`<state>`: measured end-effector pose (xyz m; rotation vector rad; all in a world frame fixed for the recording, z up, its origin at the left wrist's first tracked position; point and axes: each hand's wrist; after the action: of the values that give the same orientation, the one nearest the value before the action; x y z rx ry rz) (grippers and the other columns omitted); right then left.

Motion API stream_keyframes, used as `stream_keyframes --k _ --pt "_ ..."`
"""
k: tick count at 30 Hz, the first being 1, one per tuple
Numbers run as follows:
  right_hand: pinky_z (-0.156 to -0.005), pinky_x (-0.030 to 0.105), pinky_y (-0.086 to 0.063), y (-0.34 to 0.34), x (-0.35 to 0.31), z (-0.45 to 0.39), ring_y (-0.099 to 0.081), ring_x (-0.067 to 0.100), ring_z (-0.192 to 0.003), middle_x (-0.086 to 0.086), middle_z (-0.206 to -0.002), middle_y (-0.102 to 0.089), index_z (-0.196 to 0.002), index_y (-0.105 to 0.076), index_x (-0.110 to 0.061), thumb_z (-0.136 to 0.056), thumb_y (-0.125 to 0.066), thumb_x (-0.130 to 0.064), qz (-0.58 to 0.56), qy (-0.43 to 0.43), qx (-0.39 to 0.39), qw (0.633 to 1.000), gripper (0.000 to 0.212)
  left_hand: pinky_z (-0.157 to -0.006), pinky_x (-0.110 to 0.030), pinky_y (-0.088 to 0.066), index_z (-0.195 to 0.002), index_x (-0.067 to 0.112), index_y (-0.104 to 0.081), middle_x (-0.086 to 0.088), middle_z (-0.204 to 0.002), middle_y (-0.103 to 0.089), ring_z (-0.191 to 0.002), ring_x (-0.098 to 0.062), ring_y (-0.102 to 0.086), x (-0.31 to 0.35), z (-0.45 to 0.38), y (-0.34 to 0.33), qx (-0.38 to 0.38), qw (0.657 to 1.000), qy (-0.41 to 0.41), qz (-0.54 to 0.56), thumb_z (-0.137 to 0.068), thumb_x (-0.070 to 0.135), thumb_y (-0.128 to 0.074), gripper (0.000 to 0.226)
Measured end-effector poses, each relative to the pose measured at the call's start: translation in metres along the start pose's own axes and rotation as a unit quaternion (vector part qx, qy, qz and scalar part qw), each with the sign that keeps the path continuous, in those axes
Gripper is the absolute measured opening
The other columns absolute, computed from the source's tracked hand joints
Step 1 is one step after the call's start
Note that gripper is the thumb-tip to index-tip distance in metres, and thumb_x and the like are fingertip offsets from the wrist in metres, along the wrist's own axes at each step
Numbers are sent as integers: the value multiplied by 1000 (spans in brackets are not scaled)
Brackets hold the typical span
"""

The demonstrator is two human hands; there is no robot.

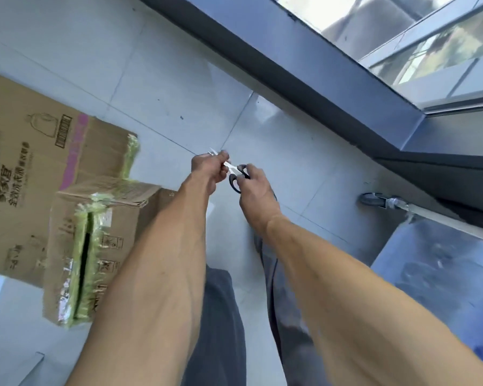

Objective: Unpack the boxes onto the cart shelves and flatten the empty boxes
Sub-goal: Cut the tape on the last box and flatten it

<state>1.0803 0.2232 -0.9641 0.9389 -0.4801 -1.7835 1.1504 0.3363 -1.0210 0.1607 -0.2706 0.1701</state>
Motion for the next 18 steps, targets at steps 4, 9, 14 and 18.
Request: stream_keyframes --k 4,9,14,18 --pt "-88 38 -42 4 46 4 -36 30 -121 14 -133 -43 -119 -51 -3 -84 -43 4 -47 -111 42 992 37 -43 -20 -43 -77 3 -64 -7 -63 -60 -40 -12 -47 15 -4 -21 42 996 -37 62 -97 15 -61 24" --pt "-88 38 -47 8 66 -12 -52 35 -113 17 -118 -55 -119 -56 -5 -89 -43 -5 -207 -404 63 889 33 -55 -22 -55 -87 3 -65 -12 -79 -61 -57 -17 -60 36 -1 -79 -2 997 -45 60 -104 21 -44 32" --pt "-91 41 -47 14 80 -34 -51 32 -112 14 -119 -54 -125 -56 -9 -92 -45 -8 -206 -337 71 916 35 -56 -20 -48 -97 8 -69 -4 -73 -55 -56 -10 -49 56 -7 -161 -20 994 -94 47 -102 20 -51 22" --pt "-90 39 -45 24 114 -49 -50 31 -111 14 -119 -54 -125 -55 -8 -92 -43 -6 -199 -339 87 915 36 -57 -21 -49 -87 11 -67 -6 -69 -60 -55 -12 -54 72 -11 -216 -45 989 -119 81 -93 7 -65 7"
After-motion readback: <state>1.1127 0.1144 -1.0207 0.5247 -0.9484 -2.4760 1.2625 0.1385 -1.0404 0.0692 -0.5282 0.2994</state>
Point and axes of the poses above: each hand's wrist, its own z-axis away from the middle knuckle, its own y-axis out of the back of the hand, x = y × z
